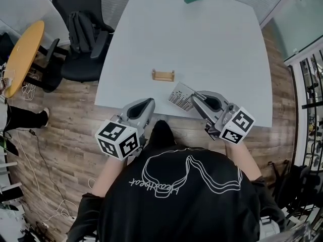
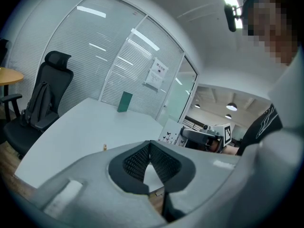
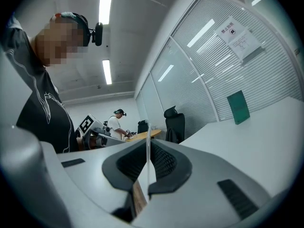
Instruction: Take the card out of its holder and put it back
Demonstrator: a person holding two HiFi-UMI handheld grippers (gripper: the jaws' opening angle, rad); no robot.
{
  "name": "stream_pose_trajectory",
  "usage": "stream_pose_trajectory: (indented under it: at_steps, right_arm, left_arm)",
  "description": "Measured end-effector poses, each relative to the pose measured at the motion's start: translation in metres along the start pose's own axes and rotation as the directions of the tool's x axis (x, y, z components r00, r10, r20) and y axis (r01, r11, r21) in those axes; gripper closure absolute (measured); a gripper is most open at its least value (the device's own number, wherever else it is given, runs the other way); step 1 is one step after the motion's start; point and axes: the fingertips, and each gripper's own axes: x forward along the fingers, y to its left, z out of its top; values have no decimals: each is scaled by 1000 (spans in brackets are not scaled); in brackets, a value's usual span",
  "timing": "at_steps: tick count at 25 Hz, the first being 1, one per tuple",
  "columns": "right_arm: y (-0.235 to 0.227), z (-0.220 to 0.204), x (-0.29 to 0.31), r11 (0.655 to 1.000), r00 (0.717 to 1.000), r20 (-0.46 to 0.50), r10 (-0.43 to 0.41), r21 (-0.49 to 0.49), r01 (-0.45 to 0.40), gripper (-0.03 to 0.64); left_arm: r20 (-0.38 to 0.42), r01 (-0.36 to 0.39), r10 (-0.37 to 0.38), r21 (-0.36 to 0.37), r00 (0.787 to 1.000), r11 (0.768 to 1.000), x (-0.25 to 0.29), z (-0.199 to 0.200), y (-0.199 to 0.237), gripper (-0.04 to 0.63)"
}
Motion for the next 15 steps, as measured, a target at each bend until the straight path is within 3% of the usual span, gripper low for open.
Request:
stream_pose_trajectory:
  at_steps: [10,15]
  right_arm:
    - [-16,25,26,997,999,20,44,-62,-43,592]
    - [-42,48,68,993,997,12,82,-81,-81,592]
  left_arm:
    - [-21,11,-11,-14,1000,1000,7,-1,16,581]
    - [-36,7,-8,-35,999,999,19,17,52,581]
